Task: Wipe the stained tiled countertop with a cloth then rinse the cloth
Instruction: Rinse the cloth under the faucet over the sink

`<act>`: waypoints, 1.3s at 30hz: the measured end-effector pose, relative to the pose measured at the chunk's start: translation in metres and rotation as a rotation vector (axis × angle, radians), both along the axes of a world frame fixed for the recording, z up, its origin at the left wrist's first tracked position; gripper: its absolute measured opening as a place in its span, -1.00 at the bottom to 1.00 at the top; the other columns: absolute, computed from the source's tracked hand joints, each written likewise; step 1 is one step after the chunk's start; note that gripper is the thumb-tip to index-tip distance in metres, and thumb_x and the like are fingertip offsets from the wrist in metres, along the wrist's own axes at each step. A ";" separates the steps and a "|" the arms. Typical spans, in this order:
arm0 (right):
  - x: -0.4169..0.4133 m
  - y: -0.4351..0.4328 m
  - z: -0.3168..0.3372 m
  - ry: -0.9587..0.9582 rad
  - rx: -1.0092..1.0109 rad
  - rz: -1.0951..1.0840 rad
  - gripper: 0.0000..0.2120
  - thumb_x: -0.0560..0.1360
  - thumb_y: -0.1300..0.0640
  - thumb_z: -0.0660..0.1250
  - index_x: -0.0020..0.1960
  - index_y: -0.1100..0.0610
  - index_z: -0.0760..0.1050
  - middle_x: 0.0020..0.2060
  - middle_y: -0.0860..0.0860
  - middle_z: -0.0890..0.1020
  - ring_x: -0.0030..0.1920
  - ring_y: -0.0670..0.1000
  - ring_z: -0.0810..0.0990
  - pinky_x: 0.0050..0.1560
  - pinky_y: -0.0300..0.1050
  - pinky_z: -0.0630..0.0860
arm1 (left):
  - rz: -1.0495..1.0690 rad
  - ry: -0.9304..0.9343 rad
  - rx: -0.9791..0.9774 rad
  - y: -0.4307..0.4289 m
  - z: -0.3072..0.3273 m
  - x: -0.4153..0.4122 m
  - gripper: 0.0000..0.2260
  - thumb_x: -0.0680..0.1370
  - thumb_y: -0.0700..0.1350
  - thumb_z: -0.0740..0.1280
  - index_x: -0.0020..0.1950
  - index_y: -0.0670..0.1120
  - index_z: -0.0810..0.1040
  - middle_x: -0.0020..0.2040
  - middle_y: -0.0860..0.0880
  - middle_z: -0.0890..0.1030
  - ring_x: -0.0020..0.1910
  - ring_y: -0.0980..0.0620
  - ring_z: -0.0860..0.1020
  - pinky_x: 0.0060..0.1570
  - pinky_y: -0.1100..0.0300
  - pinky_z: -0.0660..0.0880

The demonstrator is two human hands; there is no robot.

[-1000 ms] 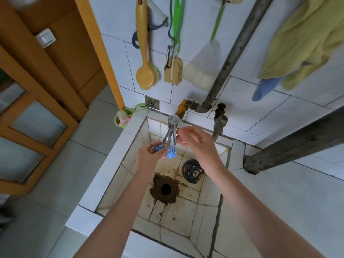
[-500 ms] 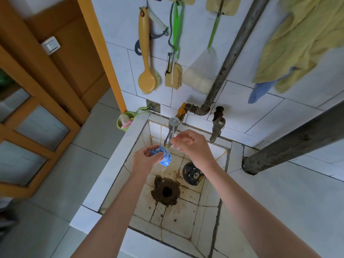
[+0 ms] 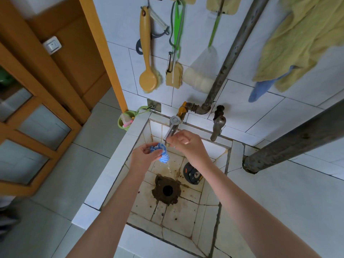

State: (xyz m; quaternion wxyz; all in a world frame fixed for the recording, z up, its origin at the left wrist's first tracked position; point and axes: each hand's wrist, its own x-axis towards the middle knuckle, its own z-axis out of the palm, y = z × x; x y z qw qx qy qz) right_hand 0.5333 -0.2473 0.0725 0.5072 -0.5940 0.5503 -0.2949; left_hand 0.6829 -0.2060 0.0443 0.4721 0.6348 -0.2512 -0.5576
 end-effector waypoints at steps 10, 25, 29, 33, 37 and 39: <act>-0.012 0.030 -0.051 -0.034 0.262 0.126 -0.51 0.48 0.15 0.39 0.37 0.05 0.37 0.20 -0.04 0.55 0.16 -0.05 0.55 0.05 -0.21 0.54 | -0.099 0.153 0.047 0.009 -0.002 0.009 -0.76 0.46 -0.31 0.36 0.11 -0.17 0.55 -0.03 -0.11 0.64 -0.10 0.00 0.65 -0.18 0.29 0.59; -0.005 0.051 -0.037 -0.338 0.329 -0.186 -0.88 0.45 0.29 0.39 -0.07 0.11 0.56 -0.07 0.08 0.67 -0.01 0.05 0.66 -0.04 -0.16 0.62 | -0.264 -0.270 -0.035 0.036 -0.014 -0.010 -0.78 0.53 -0.11 0.30 0.17 0.05 0.50 0.14 -0.03 0.56 0.14 -0.02 0.51 0.16 0.12 0.44; -0.004 0.055 -0.031 -0.466 0.408 -0.154 -0.84 0.46 0.31 0.37 0.04 0.25 0.55 -0.01 0.14 0.66 -0.01 0.07 0.67 0.03 -0.07 0.61 | -0.175 0.071 0.172 0.040 -0.009 -0.014 -0.60 0.54 0.11 0.21 0.34 0.00 0.37 0.24 0.00 0.44 0.24 0.00 0.40 0.35 -0.11 0.26; 0.005 0.064 -0.028 -0.450 0.389 -0.096 -0.79 0.44 0.31 0.41 0.07 0.25 0.54 -0.04 0.14 0.67 -0.03 0.06 0.67 -0.04 -0.13 0.61 | -0.045 0.430 0.228 0.040 -0.014 -0.017 -0.54 0.43 0.16 0.27 0.24 -0.07 0.47 0.20 -0.11 0.54 0.19 -0.11 0.50 0.18 -0.08 0.45; 0.009 0.070 -0.032 -0.019 0.105 -0.082 -0.86 0.40 0.21 0.43 -0.06 0.15 0.53 -0.15 -0.02 0.62 -0.12 -0.13 0.59 -0.14 -0.41 0.50 | 0.023 0.389 0.195 0.040 -0.011 -0.023 -0.72 0.58 -0.06 0.20 0.16 -0.21 0.51 0.11 -0.21 0.58 0.05 -0.10 0.58 -0.12 0.13 0.61; 0.008 0.072 -0.033 0.139 -0.025 -0.074 -0.87 0.40 0.13 0.44 -0.11 0.13 0.53 -0.17 -0.04 0.54 -0.16 -0.14 0.51 -0.14 -0.44 0.42 | -0.007 0.307 0.173 0.041 -0.012 -0.025 -0.77 0.59 -0.12 0.20 0.13 -0.23 0.52 0.09 -0.23 0.57 0.05 -0.11 0.58 -0.17 0.17 0.61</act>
